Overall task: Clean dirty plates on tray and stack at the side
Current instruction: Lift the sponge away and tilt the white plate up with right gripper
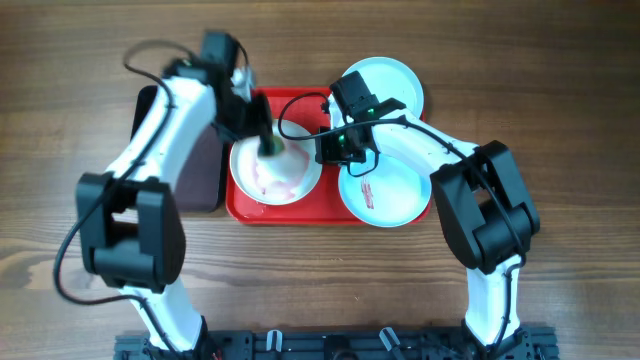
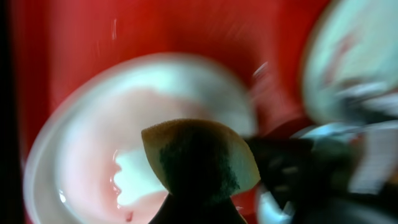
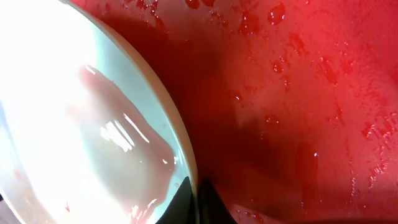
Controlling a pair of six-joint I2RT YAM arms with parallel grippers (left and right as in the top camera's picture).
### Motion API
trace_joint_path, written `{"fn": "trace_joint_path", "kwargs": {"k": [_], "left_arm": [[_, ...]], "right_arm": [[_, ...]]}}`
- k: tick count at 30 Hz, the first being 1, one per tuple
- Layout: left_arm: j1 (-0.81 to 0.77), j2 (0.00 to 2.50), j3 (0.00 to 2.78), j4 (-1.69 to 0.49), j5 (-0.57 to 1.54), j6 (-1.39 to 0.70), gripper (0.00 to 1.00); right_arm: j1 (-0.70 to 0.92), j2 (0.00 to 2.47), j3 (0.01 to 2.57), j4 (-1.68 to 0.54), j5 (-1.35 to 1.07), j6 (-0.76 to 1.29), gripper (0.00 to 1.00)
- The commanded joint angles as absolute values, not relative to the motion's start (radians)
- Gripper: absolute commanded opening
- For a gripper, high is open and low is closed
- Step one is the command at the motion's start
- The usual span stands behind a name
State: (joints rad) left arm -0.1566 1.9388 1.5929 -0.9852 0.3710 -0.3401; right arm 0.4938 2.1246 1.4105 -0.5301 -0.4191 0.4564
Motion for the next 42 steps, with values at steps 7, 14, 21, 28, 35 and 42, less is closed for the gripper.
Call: {"fn": "trace_joint_path", "kwargs": {"k": [7, 14, 21, 28, 35, 42], "left_arm": [[-0.08, 1.863, 1.7, -1.038, 0.35, -0.318, 0.04], [-0.084, 1.864, 1.698, -1.067, 0.284, -0.318, 0.04], [-0.084, 1.868, 1.684, -1.063, 0.218, -0.339, 0.04], [-0.084, 1.88, 1.634, -1.045, 0.215, -0.356, 0.04], [-0.096, 1.899, 1.609, -1.029, 0.217, -0.356, 0.04], [-0.115, 1.899, 1.607, -1.022, 0.218, -0.413, 0.04]], "right_arm": [[0.489, 2.048, 1.404, -0.587, -0.326, 0.443, 0.04], [0.49, 1.895, 1.408, -0.662, -0.107, 0.401, 0.04], [0.505, 1.783, 1.408, -0.732, 0.184, 0.396, 0.04], [0.566, 1.742, 1.408, -0.757, 0.449, 0.38, 0.04], [0.619, 1.745, 1.408, -0.728, 0.503, 0.457, 0.04], [0.619, 1.8, 1.407, -0.696, 0.471, 0.691, 0.04]]}}
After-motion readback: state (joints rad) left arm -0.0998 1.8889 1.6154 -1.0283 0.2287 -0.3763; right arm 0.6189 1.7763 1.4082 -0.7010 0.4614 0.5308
